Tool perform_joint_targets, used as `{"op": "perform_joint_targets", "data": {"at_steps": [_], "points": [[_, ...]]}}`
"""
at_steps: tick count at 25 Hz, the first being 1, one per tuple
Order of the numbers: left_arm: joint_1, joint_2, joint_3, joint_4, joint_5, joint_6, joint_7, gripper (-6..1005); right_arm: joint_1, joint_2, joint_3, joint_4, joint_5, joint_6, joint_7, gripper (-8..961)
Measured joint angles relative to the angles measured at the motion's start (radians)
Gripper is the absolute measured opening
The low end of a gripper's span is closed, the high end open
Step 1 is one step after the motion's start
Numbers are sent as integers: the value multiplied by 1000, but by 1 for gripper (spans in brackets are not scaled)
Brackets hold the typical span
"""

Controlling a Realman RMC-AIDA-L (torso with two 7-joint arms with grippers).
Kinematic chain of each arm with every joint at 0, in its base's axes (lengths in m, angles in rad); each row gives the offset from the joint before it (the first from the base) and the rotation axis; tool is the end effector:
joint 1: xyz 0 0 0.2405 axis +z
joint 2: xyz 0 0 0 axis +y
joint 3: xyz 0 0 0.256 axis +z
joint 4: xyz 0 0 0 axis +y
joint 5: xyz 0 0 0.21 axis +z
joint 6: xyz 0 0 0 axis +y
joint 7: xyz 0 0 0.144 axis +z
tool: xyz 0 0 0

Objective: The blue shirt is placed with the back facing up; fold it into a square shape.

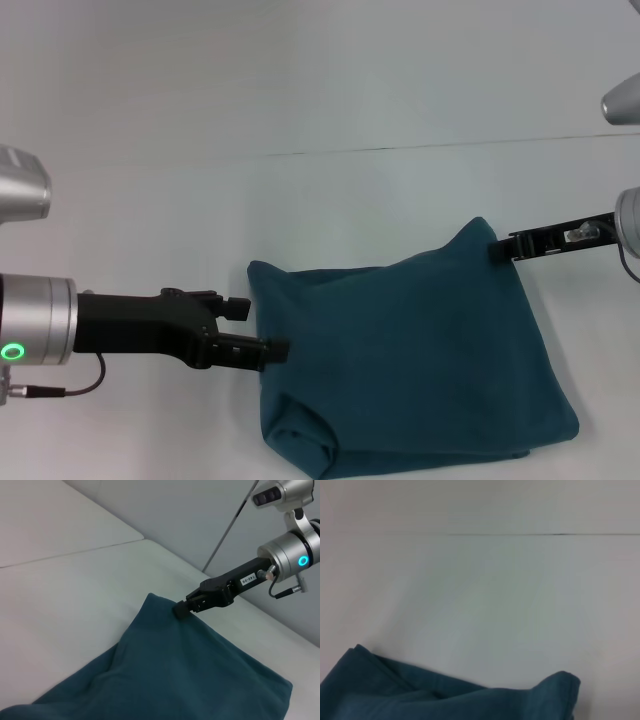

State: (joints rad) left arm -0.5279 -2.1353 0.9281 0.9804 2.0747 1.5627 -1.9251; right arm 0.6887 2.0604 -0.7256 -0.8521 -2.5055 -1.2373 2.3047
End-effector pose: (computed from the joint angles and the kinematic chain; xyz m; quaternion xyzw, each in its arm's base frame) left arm -0.2128 0.3383 -0.0063 -0.9346 -0.3121 -0.1591 0.0611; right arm 0.2698 0.4048 0.0346 -0.8281 0.4977 0.0481 0.2535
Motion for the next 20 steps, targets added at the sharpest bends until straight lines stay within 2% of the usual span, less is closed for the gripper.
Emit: {"op": "perform_joint_targets", "data": {"at_steps": [4,8,11,14,15,16,18,20], "points": [[-2,0,0,-1,20,-1,1,960,1,-10,-10,6,-2,2,32,108],[0,0,0,4,46,-2,2,960,-16,-34,-5,-12,-4,-19,91,136],[8,1,-3,23,51,10,1,960,-33,-51,7,-55,1,-90,118,157],[23,3,-8,58,62,53,-10,959,-53,-49,29,-138,5,-161,129,178],[23,3,-8,58,62,53,-10,959,-60,-46,38,-171,6,-186,131,221],[51,-10,-2,120,83,102,-11,959,-64,-44,44,-193,6,-201,132,263],[74,-21,10,155,100,116,-2,959,-68,-42,62,-224,6,-229,132,348],[137,-38,75,218,111,105,30,959,-68,-43,80,-236,8,-246,132,431]]}}
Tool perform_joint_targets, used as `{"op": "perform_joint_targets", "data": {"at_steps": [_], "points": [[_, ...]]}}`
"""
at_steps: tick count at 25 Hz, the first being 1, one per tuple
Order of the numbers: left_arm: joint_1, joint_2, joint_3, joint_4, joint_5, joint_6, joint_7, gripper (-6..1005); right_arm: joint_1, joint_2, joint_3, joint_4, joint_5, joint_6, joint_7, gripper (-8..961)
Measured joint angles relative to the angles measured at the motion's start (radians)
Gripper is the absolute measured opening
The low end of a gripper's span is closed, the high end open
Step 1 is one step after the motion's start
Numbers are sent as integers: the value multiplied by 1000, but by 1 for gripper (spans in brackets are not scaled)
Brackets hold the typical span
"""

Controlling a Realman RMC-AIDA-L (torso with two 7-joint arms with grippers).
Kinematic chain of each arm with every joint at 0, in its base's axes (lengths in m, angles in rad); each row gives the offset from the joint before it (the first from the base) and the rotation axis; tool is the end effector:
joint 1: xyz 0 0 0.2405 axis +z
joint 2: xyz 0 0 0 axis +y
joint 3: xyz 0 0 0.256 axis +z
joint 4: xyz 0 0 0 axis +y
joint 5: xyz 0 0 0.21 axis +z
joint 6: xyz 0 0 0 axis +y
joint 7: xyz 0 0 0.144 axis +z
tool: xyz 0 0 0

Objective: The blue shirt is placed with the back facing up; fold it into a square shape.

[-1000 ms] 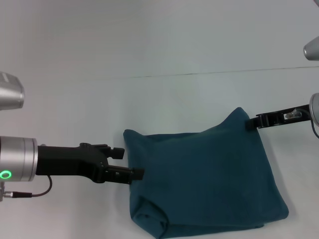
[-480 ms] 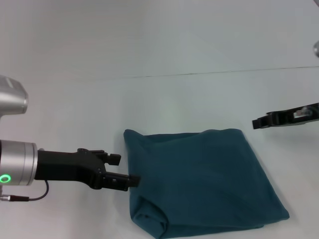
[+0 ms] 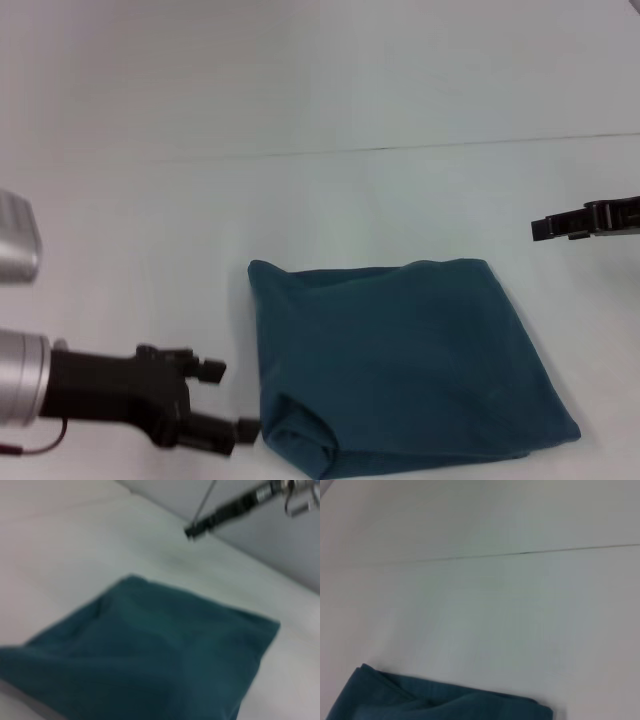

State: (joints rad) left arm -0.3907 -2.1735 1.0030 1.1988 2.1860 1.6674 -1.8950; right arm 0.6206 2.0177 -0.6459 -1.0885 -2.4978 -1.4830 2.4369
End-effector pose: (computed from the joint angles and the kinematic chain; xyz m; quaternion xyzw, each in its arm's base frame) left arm -0.2263 0.3005 -0.0024 -0.9581 -0.2688 -0.0841 0.0524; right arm 0.2700 0.3840 0.0983 -0.8001 0.5371 0.0706 0.2576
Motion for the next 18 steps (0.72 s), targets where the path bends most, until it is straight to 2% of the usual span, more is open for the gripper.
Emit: {"op": "perform_joint_targets", "data": {"at_steps": [3,10,18], "points": [[21,-1,44,-8,-11,-24,13,959,4,-3,12,-4,2,-12,0,552],[14,-2,135,-81,-20,-130,6,960,24,-5,9,-9,3,-27,14,792],[-3,-1,217,-103,-7,-132,-10,943,18,-9,12,-16,3,-30,27,789]]}}
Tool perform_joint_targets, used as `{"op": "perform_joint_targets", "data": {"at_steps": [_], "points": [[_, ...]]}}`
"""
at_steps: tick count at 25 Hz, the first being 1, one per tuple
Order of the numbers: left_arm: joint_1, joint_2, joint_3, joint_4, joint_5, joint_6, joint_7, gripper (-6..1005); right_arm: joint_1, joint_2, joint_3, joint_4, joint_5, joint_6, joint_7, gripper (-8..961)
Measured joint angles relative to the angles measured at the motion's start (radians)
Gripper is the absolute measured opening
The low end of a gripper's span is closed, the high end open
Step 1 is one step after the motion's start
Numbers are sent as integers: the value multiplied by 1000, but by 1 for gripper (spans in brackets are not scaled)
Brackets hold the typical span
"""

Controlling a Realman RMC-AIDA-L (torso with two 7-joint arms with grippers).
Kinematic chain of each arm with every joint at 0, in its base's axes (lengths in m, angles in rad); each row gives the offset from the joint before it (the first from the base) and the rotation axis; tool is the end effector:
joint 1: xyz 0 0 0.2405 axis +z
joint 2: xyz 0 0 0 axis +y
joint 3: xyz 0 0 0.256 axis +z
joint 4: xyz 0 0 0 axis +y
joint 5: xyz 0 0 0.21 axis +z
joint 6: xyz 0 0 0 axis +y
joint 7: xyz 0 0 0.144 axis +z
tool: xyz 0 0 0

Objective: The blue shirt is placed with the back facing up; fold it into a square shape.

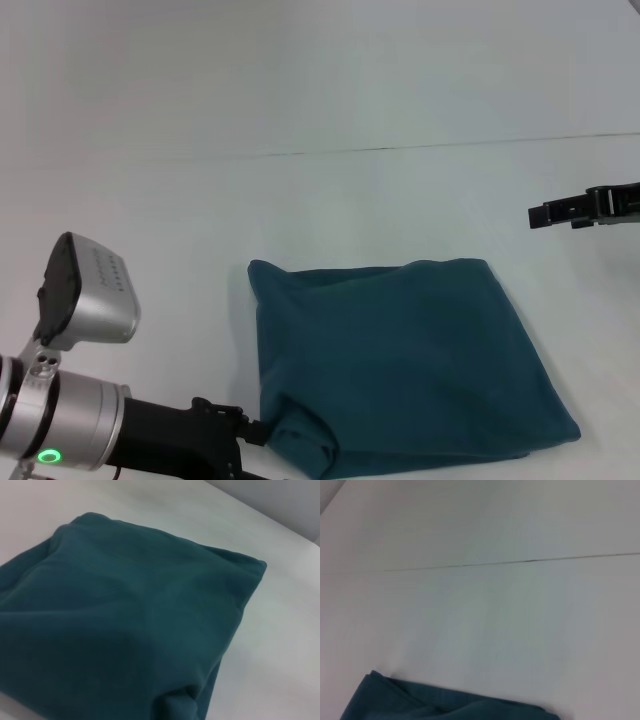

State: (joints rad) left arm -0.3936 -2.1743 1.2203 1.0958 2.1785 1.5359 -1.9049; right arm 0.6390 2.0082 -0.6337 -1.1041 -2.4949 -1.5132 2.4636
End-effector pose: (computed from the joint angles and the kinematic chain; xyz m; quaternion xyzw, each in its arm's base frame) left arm -0.2236 0.2930 -0.0500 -0.9650 -0.2590 -0.0404 0.0105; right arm 0.2616 0.3871 0.1052 -0.7994 0.5391 0.0772 0.2539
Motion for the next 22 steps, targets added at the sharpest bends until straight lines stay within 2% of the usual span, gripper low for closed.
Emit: {"op": "perform_joint_targets", "data": {"at_steps": [10,14,22], "points": [[-18,-1,8,-25,-10,-65,-7,776,-7,2,2,7,0,9,-7,786],[-24,-1,15,-34,-7,-76,-8,743,-9,2,2,8,-2,11,-7,785],[-33,-1,92,-41,-2,-124,-30,679,-12,4,2,9,-1,13,-7,783]]}}
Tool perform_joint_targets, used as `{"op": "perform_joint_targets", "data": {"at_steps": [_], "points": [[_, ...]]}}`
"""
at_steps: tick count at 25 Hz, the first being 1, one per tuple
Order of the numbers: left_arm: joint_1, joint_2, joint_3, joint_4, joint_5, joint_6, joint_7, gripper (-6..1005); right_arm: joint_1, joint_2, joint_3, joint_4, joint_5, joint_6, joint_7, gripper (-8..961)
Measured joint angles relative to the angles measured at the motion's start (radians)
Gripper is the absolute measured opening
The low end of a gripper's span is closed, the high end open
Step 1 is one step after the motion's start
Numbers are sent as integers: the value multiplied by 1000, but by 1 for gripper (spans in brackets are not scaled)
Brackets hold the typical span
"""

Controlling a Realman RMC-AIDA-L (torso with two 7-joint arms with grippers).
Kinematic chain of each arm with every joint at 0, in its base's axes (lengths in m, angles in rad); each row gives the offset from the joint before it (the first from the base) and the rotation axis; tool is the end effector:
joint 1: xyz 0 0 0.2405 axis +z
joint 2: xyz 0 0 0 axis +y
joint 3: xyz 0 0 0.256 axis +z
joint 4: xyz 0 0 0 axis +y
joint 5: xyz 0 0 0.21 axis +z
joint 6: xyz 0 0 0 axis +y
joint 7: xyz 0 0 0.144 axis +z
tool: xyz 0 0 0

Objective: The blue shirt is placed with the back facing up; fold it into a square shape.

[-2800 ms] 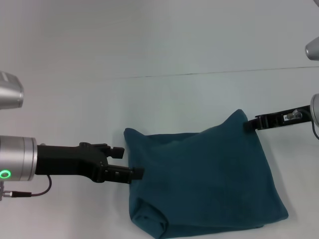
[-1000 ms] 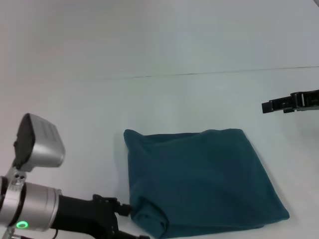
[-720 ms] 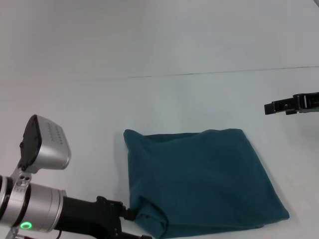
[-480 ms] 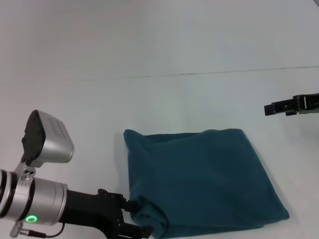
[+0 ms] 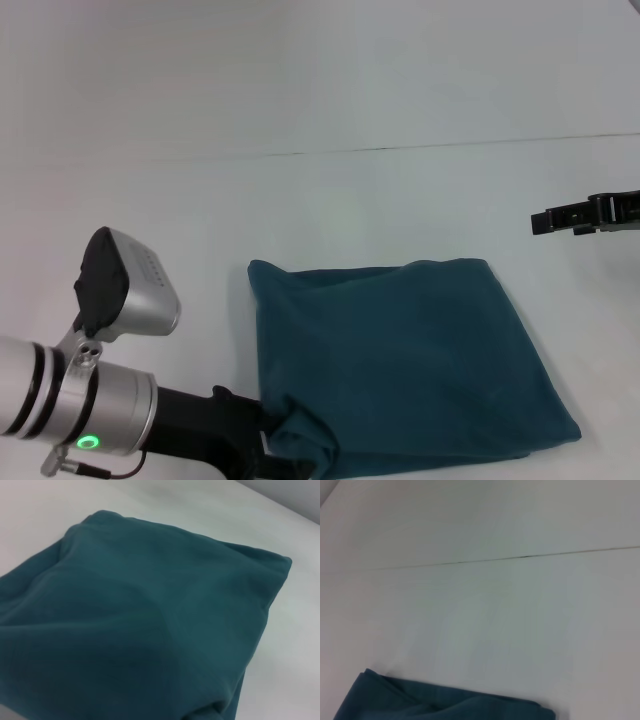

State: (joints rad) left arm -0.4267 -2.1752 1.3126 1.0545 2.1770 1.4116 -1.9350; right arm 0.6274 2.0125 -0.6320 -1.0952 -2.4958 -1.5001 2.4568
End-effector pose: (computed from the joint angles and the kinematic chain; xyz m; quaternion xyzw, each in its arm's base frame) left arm -0.2163 0.3037 -0.0691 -0.9674 -0.2506 -0.0223 0.0283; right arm 0.2675 0.3846 0.1027 -0.7957 0.5437 0.0771 0.2556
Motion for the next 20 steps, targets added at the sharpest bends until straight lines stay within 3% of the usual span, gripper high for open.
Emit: {"op": "perform_joint_targets", "data": {"at_steps": [4,10,20], "points": [[-13,2,2,-10,1,-27,-28,646,0,1,0,0,0,0,0,781],[-17,3,27,-10,4,-32,-34,397,0,5,0,2,0,1,-1,781],[0,0,23,10,17,-16,-40,109,6,6,-2,2,0,10,-2,782]]}}
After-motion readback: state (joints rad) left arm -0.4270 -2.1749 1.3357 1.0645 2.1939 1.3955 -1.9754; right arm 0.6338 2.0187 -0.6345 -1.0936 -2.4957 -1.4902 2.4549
